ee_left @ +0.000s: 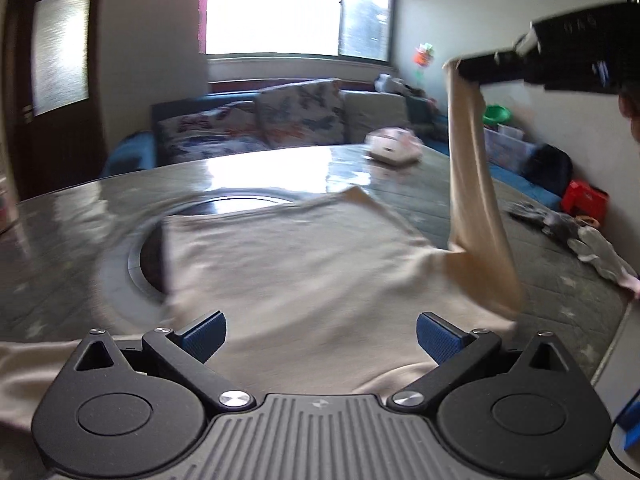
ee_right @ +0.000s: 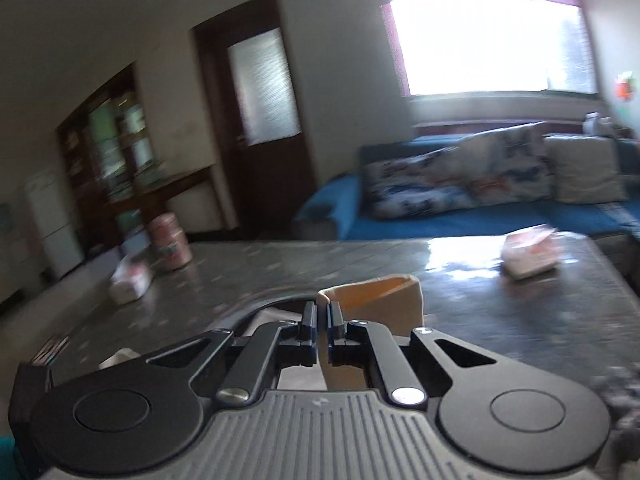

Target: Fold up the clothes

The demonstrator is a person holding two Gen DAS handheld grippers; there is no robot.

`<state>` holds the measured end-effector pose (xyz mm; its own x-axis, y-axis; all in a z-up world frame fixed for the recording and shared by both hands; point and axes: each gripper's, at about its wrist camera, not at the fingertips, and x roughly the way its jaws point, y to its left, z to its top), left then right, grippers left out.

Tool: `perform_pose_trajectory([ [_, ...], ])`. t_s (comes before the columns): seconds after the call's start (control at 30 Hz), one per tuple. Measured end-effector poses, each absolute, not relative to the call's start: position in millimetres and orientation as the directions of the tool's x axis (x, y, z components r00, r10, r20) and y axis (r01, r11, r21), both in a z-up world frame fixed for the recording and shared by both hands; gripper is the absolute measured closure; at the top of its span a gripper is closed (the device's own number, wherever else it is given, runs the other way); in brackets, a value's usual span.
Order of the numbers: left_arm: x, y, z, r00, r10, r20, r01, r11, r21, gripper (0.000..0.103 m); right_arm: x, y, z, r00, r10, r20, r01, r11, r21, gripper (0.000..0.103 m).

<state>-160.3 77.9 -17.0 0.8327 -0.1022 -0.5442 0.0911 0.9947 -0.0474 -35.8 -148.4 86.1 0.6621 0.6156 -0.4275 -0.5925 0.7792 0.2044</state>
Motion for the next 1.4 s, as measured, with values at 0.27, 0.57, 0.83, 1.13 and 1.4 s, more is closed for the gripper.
perform_pose_trajectory([
  [0.27, -189.4, 123.2, -27.7, 0.828, -0.005, -0.561, -0.049, 0.995, -0.081, 0.000, -40.1, -69.3, 41.9, 0.487, 0.687, -0.540, -0.701, 0.676, 0.227, 0.099],
  [0.57, -192.8, 127.3, -27.9, 0.825, 0.001, -0.565, -0.064, 0.994, -0.092, 0.000, -51.0, -49.2, 18.2, 0.374, 0.723, -0.581, -0.769, 0.592, 0.241, 0.093],
  [0.83, -180.8, 112.9, -16.8, 0.841, -0.031, -0.541, -0.013, 0.997, -0.076, 0.000, -56.5, -94.0, 7.1, 0.426, 0.630, -0.650, -0.763, 0.636, 0.116, 0.086],
  [1.13, -153.7, 85.7, -16.9, 0.830, -0.154, -0.537, 0.108, 0.987, -0.117, 0.021, -46.6, -163.0, -42.2, 0.465, 0.526, -0.712, -0.623, 0.766, 0.158, 0.087],
  [1.4, -134.7, 78.6, -33.9, 0.788, -0.180, -0.589, 0.124, 0.983, -0.134, 0.034, -31.4, -163.1, -29.2, 0.500, 0.552, -0.668, -0.656, 0.744, 0.124, 0.087],
])
